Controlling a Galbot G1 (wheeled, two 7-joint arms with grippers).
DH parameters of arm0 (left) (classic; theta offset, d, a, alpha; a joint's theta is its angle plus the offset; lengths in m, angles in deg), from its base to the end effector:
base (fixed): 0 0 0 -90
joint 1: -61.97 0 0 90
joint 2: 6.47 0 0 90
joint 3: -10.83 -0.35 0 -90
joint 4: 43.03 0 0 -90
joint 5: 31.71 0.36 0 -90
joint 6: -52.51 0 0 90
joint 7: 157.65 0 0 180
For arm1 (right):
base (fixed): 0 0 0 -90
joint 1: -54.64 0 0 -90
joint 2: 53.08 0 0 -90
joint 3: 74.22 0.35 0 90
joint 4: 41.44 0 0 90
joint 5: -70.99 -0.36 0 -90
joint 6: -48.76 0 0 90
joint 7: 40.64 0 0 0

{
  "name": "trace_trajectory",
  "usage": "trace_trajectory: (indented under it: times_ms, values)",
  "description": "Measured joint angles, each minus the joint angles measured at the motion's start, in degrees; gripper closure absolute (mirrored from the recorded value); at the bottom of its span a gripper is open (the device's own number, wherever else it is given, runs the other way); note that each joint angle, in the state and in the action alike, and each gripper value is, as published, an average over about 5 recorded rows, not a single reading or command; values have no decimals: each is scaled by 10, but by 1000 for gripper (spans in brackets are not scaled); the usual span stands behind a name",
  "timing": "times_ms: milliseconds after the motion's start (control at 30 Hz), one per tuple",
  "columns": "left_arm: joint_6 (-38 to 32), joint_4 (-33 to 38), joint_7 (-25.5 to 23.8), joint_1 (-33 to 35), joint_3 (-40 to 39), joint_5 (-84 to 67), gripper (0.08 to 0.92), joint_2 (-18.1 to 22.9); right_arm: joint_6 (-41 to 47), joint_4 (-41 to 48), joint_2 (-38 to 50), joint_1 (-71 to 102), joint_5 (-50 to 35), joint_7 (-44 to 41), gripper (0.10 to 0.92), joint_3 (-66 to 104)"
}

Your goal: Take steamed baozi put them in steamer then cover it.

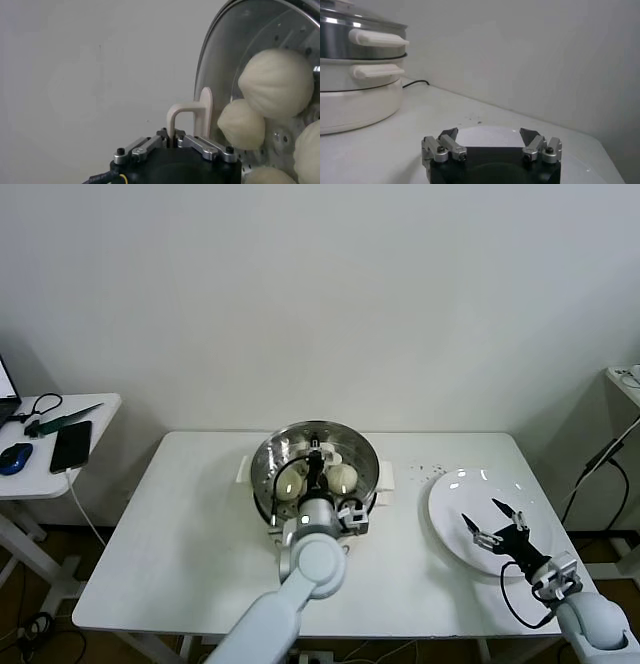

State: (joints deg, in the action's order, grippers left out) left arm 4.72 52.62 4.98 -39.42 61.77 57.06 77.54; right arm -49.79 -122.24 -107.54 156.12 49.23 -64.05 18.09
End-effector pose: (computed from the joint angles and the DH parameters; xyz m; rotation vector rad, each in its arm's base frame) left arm 0.3391 -0.1917 -0.2748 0.0155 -2.1619 -2.1851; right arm 0.2836 -0.2486 -0.3875 0.4891 -2.8635 0.3111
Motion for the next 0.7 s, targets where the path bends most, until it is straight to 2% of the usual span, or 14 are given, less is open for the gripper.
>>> trace_trajectory:
  times_ms: [267, 367, 700]
  values:
    - [0, 0, 3, 2, 0, -1, 849, -4, 0, -1, 1, 0, 1, -2, 203, 0]
    - [-1, 4, -1, 2, 2, -1, 821, -7, 1, -1, 2, 0, 1, -2, 203, 0]
    - [-1, 38, -14, 9, -1, -15, 546, -28, 5, -1, 2, -5, 3, -3, 203, -2]
